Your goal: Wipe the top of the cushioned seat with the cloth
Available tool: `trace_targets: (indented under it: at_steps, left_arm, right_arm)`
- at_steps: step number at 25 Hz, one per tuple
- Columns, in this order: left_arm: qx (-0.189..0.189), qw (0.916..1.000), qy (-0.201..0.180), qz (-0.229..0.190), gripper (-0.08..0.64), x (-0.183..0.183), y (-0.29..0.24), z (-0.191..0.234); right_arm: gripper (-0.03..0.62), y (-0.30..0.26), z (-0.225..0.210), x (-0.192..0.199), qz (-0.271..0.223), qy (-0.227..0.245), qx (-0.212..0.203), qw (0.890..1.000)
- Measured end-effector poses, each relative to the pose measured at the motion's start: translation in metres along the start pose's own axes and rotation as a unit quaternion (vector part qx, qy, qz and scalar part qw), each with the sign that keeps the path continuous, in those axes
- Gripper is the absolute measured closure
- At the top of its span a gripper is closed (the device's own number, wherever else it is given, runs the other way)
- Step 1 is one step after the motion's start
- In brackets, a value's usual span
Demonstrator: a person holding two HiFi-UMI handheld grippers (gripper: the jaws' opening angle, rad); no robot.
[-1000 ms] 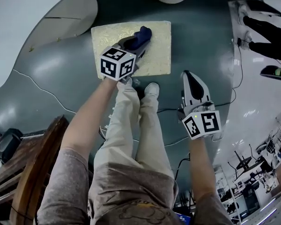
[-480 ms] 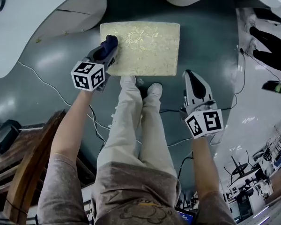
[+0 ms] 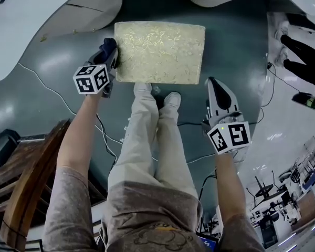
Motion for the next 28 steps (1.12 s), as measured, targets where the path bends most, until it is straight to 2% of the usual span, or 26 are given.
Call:
trace_targets:
  at_steps: [12, 28]
  left_arm:
    - [0.015, 0.9998, 0.012, 0.011, 0.462, 0.006, -0.012, -0.02]
    - [0.081, 0.9951, -0.033, 0.046, 0.462, 0.012, -0.054, -0.104]
  right_arm:
    - [0.586, 0.005, -0.003, 0.0, -0.003, -0.005, 0.003, 1.0]
    - [0.586, 0.016, -0.01, 0.006, -0.007, -0.012, 0.01, 1.0]
Point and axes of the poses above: the fingertips, and each gripper's own axes: y backward along the fingers, z to its left, x out of its underside, the point moved 3 cm from there along y, backward along the fingers, and after that the axes turned 9 degrees about y, right-handed, at the moved point
